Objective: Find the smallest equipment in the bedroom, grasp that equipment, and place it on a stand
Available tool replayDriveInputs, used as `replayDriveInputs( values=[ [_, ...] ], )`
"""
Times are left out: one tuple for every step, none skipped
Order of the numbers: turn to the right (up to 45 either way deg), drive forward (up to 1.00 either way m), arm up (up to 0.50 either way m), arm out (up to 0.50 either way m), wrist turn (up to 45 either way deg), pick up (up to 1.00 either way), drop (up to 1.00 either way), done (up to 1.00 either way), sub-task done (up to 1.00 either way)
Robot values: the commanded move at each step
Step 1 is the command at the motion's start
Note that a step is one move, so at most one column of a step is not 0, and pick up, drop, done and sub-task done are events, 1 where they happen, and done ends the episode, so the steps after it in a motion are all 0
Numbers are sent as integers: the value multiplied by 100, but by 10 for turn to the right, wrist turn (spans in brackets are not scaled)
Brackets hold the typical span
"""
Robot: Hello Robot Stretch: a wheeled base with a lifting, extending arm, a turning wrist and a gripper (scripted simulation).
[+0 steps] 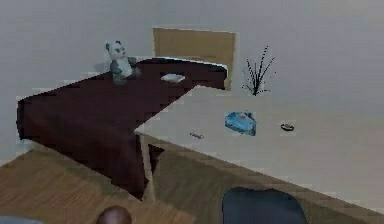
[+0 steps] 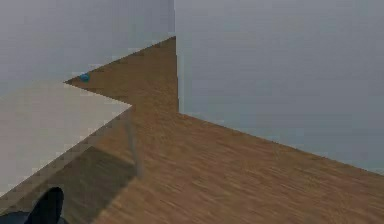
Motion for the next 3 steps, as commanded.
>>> replayDriveInputs(
  values=[
    [0,15,0,0,0,0,0,0,0],
    [-450,0,0,0,0,0,0,0,0],
    [-450,0,0,0,0,0,0,0,0]
  ],
)
